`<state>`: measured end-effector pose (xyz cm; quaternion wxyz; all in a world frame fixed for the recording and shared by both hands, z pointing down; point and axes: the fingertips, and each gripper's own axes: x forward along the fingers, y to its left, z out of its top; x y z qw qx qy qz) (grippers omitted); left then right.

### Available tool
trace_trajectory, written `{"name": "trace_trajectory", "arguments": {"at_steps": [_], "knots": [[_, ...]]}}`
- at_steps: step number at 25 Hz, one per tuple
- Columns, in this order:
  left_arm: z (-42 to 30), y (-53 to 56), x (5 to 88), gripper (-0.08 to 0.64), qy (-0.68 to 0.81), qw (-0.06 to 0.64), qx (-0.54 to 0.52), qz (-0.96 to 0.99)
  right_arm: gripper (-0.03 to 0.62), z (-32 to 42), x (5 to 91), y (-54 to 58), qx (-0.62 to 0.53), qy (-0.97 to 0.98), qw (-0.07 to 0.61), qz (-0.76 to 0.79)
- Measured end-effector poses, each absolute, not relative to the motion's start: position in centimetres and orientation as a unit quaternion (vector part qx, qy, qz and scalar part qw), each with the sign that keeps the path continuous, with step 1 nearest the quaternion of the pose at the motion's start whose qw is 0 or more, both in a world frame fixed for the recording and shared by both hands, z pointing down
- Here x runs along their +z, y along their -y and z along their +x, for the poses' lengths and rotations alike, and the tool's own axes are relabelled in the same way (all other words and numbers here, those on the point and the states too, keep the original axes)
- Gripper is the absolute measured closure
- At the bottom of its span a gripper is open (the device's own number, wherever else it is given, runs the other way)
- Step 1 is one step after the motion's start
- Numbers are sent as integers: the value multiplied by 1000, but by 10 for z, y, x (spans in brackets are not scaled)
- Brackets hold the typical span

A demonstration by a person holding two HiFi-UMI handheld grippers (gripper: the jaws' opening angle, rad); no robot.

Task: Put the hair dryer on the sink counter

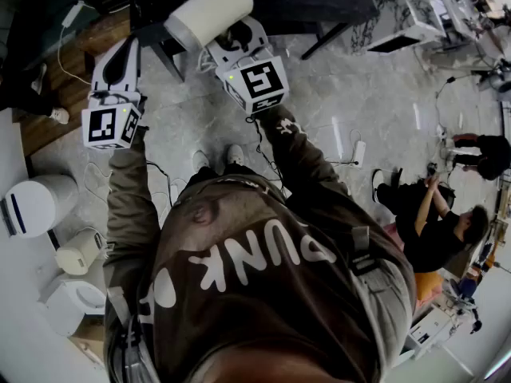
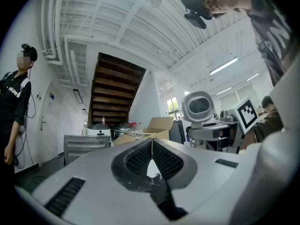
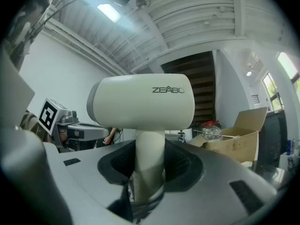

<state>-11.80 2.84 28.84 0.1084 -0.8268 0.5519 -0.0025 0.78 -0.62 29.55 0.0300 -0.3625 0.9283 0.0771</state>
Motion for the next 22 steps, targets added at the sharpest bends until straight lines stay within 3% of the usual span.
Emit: {"name": "trace_trajectory", "arguments": {"at_steps": [22], "knots": [[-107, -24, 286, 554, -550, 117, -9, -827, 438, 17, 295, 9, 66, -928, 41, -365]]}}
